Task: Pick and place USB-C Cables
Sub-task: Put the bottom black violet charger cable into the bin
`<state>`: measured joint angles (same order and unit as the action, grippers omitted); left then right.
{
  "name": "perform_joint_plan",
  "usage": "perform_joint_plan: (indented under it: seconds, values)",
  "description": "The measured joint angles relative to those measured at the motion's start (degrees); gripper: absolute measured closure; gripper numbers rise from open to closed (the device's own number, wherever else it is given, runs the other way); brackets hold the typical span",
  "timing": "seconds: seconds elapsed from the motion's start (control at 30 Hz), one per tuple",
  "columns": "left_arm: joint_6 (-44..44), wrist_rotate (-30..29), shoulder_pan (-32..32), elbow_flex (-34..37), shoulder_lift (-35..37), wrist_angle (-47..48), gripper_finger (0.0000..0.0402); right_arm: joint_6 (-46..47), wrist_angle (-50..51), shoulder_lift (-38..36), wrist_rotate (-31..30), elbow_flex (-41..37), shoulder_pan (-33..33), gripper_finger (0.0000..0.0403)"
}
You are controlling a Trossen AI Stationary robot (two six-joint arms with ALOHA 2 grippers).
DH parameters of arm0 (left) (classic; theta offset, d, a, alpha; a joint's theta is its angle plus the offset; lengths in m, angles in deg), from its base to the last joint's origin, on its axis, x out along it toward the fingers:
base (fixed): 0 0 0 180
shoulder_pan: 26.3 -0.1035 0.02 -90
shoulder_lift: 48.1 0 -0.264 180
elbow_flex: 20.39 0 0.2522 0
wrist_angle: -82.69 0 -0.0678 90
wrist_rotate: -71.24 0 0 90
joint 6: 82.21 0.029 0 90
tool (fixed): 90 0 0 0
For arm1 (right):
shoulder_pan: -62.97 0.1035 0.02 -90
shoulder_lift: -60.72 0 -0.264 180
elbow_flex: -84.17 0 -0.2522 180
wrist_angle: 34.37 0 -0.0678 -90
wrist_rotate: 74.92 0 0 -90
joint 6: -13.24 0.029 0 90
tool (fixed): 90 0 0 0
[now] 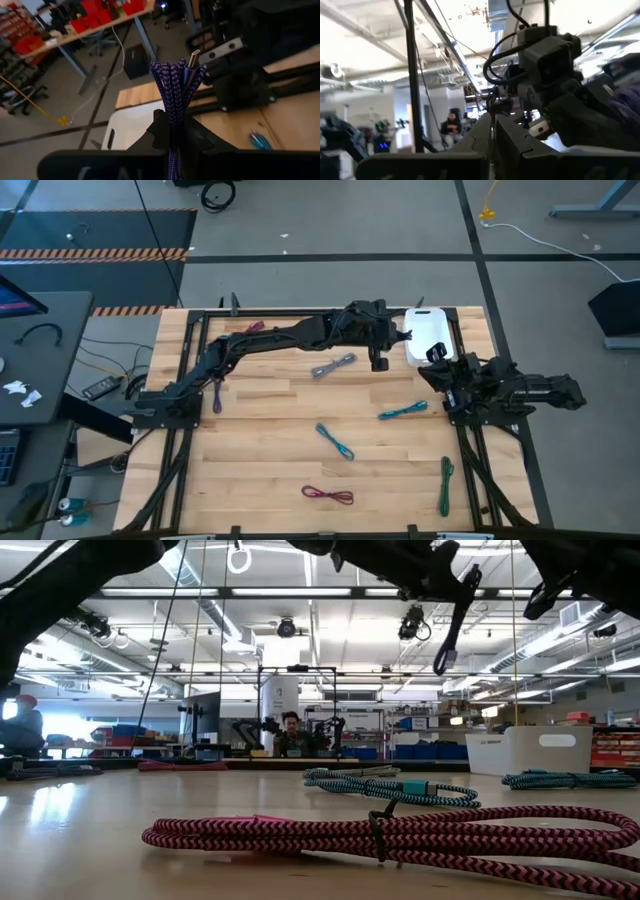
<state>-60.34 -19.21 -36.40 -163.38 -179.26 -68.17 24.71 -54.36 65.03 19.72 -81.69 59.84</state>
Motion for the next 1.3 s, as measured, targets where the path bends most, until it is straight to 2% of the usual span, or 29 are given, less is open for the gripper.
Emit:
perform_joint_plan:
  seconds: [0.23,0.37,0.53,0.67,0.83,1.03,1.17,1.3]
  values:
    - [-0.04,-1.12,1.04,0.0,-0.19,1.91,0.0381,3.68,-0.53,0.14,0.78,-0.01,0.0,0.0373]
    - [-0.49,-1.27,1.21,0.02,0.13,3.06,0.0381,-0.25,7.82,0.36,1.78,0.0,0.0,0.0373]
    - [-1.36,-1.31,2.17,-0.02,1.56,6.02,0.0381,-3.12,18.63,1.56,-3.88,0.0,-0.04,0.0371]
    - [-2.31,-0.81,3.31,0.96,2.64,6.9,0.0381,-4.51,21.97,3.69,-7.61,0.0,-0.04,0.0344]
    - [-3.28,-0.58,5.2,4.36,3.77,5.54,0.0381,-5.59,17.34,7.77,-11.85,-0.02,-0.07,0.0263]
    - [-3.23,-0.26,6.82,6.8,3.79,-0.07,0.0381,-8.42,8.11,14.27,-12.3,0.0,-0.04,0.0173]
    - [-3.27,0.42,6.76,6.9,3.79,-0.39,0.0381,-9.08,2.96,18.58,-12.17,0.0,-0.04,0.0156]
    - [-3.66,0.63,6.74,6.88,3.79,-1.87,0.0381,-11.18,-2.16,22.39,-12.02,-0.01,-0.04,0.0171]
